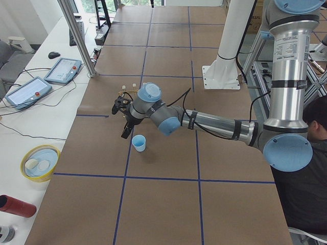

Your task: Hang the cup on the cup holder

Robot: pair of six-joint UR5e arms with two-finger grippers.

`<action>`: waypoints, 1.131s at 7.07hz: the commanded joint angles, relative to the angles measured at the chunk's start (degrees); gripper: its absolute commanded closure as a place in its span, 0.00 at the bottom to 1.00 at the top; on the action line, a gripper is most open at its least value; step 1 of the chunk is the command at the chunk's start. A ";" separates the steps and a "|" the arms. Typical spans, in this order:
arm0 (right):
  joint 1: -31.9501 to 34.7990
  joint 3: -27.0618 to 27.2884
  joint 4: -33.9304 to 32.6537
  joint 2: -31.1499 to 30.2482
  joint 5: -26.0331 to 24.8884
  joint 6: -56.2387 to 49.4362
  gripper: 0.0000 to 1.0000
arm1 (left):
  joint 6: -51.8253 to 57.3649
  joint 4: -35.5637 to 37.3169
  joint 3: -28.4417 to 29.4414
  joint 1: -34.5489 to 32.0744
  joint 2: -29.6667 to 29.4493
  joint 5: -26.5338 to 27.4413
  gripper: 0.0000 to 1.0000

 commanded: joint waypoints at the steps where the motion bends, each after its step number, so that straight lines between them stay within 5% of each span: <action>1: 0.00 0.00 0.00 0.00 0.00 0.09 0.00 | -8.78 -10.25 -4.28 7.34 6.02 11.20 0.00; 5: 0.00 0.00 0.00 0.00 0.00 0.00 0.00 | -17.98 -25.97 -3.43 17.44 12.61 28.07 0.00; 8: 0.00 0.00 0.00 0.00 0.00 0.00 0.00 | -23.27 -37.75 4.02 27.63 14.48 46.26 0.00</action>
